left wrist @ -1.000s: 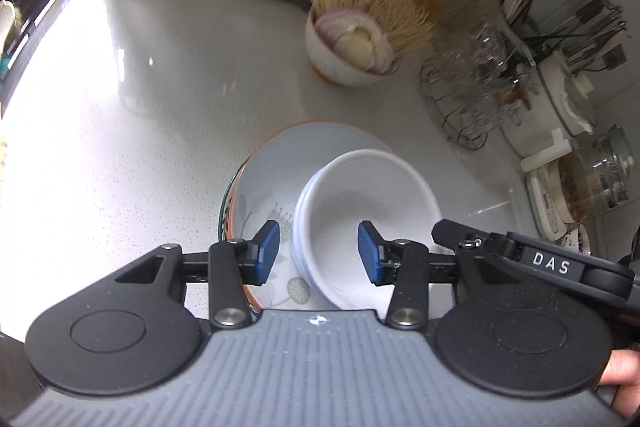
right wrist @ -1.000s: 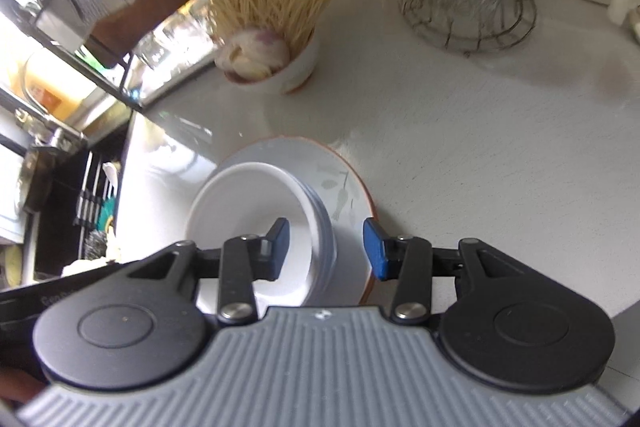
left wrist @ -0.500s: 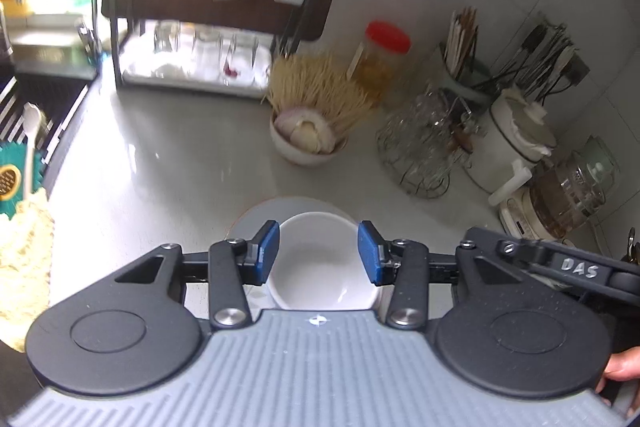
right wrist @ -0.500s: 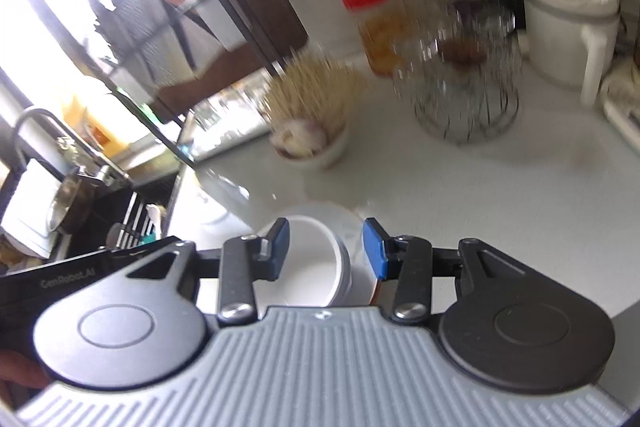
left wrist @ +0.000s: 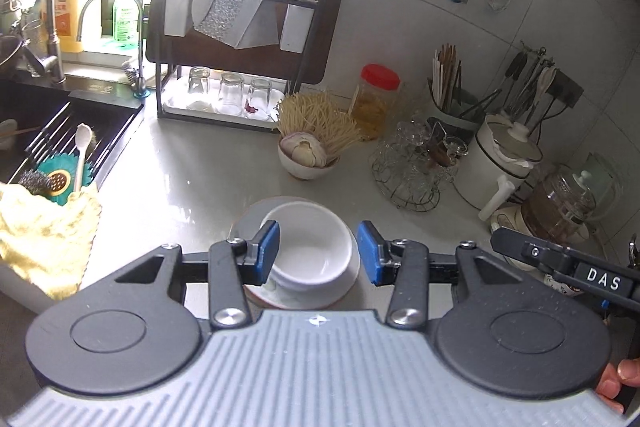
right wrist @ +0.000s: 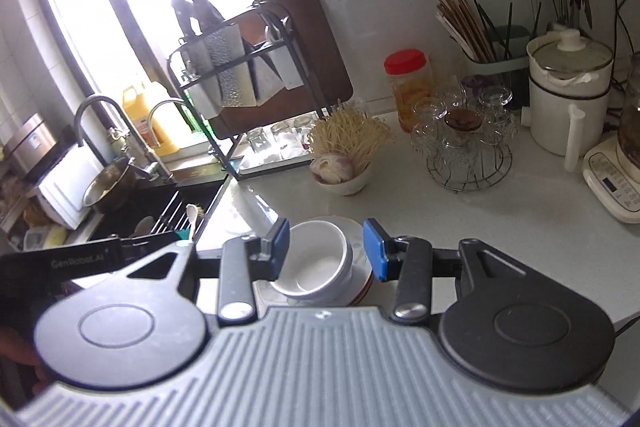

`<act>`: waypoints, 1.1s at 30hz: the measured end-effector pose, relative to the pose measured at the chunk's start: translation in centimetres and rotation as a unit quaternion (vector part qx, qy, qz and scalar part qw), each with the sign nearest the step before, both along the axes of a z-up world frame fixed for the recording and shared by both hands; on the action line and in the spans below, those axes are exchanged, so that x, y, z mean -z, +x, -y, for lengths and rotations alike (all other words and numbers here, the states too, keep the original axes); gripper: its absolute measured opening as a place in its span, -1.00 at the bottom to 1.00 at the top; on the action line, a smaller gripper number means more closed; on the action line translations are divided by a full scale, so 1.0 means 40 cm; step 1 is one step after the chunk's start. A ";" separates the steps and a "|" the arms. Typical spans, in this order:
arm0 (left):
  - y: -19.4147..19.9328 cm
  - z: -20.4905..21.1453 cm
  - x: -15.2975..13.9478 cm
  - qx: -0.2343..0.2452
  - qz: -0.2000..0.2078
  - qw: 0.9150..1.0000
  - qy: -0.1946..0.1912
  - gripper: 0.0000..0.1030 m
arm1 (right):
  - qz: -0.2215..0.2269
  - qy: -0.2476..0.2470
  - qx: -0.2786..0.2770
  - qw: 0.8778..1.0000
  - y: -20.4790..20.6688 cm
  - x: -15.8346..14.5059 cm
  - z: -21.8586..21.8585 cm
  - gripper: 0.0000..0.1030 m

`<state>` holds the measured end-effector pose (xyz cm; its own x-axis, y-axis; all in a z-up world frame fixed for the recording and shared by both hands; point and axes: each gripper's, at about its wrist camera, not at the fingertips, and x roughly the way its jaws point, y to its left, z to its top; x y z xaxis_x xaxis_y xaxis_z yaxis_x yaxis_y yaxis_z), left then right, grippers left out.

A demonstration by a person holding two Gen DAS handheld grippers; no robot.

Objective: Organize plates and bowls

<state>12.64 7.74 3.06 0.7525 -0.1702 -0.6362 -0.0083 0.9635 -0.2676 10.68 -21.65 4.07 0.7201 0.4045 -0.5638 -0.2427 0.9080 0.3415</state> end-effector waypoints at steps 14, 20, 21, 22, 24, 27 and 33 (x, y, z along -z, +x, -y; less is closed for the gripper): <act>-0.232 0.075 -0.018 -0.012 0.013 1.000 0.024 -0.05 | 0.020 -0.013 -0.023 0.999 -0.183 -0.005 0.036 -0.14; -0.320 0.095 -0.019 -0.013 0.014 0.999 0.026 -0.04 | 0.027 -0.023 -0.023 0.999 -0.259 -0.008 0.047 -0.14; -0.333 0.099 -0.017 -0.014 0.014 0.999 0.027 -0.04 | 0.029 -0.026 -0.023 0.999 -0.270 -0.006 0.049 -0.14; -0.348 0.103 -0.015 -0.015 0.013 0.999 0.028 -0.04 | 0.029 -0.028 -0.023 0.999 -0.281 -0.005 0.051 -0.14; -0.375 0.109 -0.009 -0.017 0.011 1.000 0.025 -0.04 | 0.027 -0.029 -0.026 0.999 -0.301 -0.001 0.055 -0.14; -0.412 0.118 -0.003 -0.022 0.010 0.999 0.024 0.03 | 0.028 -0.034 -0.031 0.999 -0.325 0.004 0.057 -0.14; -0.469 0.130 0.004 -0.030 0.011 0.999 0.024 0.27 | 0.030 -0.039 -0.033 0.998 -0.357 0.005 0.069 0.11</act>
